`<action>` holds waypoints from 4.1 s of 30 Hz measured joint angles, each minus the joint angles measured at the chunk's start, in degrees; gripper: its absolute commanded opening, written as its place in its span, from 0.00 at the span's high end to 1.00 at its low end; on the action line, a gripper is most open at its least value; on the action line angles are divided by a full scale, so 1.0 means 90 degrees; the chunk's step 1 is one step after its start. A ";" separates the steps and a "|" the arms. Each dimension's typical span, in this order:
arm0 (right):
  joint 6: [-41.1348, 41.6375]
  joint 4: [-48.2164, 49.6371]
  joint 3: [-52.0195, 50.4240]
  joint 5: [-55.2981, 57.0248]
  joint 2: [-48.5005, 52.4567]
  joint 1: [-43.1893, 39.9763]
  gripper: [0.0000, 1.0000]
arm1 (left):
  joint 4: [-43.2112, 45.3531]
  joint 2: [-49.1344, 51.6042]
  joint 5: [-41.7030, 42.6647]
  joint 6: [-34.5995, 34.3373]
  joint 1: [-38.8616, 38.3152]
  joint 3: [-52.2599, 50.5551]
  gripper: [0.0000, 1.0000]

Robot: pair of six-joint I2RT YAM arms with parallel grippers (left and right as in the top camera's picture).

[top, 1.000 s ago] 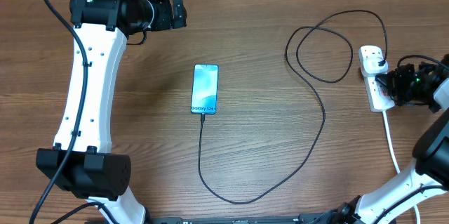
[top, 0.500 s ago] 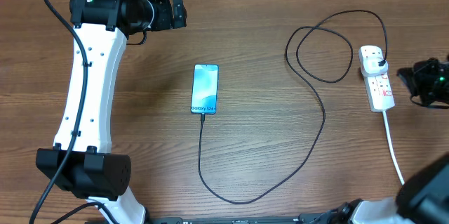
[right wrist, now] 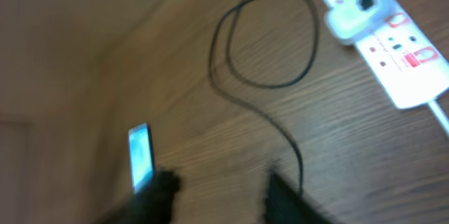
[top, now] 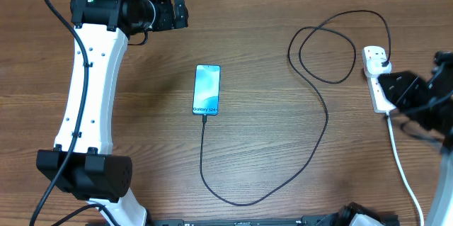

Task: Plug charger to phone and switch on socket

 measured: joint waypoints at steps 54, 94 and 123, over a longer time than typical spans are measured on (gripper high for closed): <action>-0.0432 0.6533 -0.6822 0.2499 -0.6062 0.2616 0.00 | 0.0000 0.0000 0.0000 0.0000 0.0000 -0.0002 0.00; -0.0155 0.6839 -0.7966 0.2613 -0.6895 0.2616 0.00 | 0.0000 0.0000 0.0000 0.0000 0.0000 -0.0002 0.00; -0.0158 0.6839 -0.7966 0.2613 -0.6895 0.2616 0.00 | 0.0000 0.0000 0.0000 0.0002 0.0000 -0.0002 0.00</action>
